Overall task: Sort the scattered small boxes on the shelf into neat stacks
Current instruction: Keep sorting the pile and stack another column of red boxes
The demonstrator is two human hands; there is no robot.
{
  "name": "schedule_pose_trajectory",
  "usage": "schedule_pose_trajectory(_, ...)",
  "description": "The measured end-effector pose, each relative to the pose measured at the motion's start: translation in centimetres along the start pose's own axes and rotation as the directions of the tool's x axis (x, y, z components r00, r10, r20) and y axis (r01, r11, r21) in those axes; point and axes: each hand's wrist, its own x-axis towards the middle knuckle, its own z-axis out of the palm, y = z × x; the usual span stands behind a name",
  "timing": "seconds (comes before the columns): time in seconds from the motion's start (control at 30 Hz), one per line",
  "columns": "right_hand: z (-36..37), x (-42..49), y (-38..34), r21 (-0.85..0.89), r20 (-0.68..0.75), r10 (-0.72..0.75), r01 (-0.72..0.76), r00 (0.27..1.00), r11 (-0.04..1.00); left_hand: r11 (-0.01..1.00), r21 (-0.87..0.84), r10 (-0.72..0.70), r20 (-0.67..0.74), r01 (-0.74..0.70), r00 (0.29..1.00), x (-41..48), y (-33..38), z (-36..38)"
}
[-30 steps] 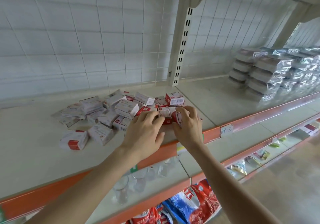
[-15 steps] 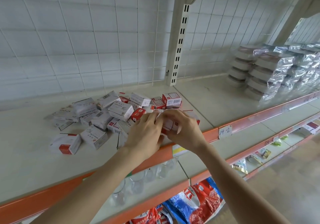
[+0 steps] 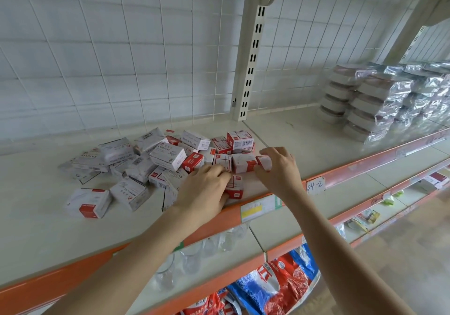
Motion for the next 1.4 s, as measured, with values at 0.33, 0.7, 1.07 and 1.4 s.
schedule_pose_trajectory(0.33, -0.1, 0.4, 0.6, 0.273, -0.038, 0.195, -0.177, 0.980, 0.946, 0.998, -0.061, -0.002, -0.021, 0.001, 1.000, -0.8, 0.3, -0.3)
schedule_pose_trajectory(0.7, -2.5, -2.0, -3.3, 0.841, 0.497, 0.376, -0.541, 0.782, 0.014, 0.970, -0.243, -0.050, -0.129, 0.018, 0.990, -0.1, 1.8, -0.8)
schedule_pose_trajectory(1.07, -2.3, -4.1, -4.5, 0.804, 0.594, -0.079, -0.593, 0.800, 0.045, 0.833, -0.549, -0.142, -0.089, 0.071, 0.986, -0.3, 2.7, -1.6)
schedule_pose_trajectory(1.4, -1.8, -4.1, -3.8, 0.845, 0.529, -0.055, -0.532, 0.847, -0.055, 0.833, -0.552, -0.139, -0.149, 0.034, 0.979, -0.6, 2.4, -1.8)
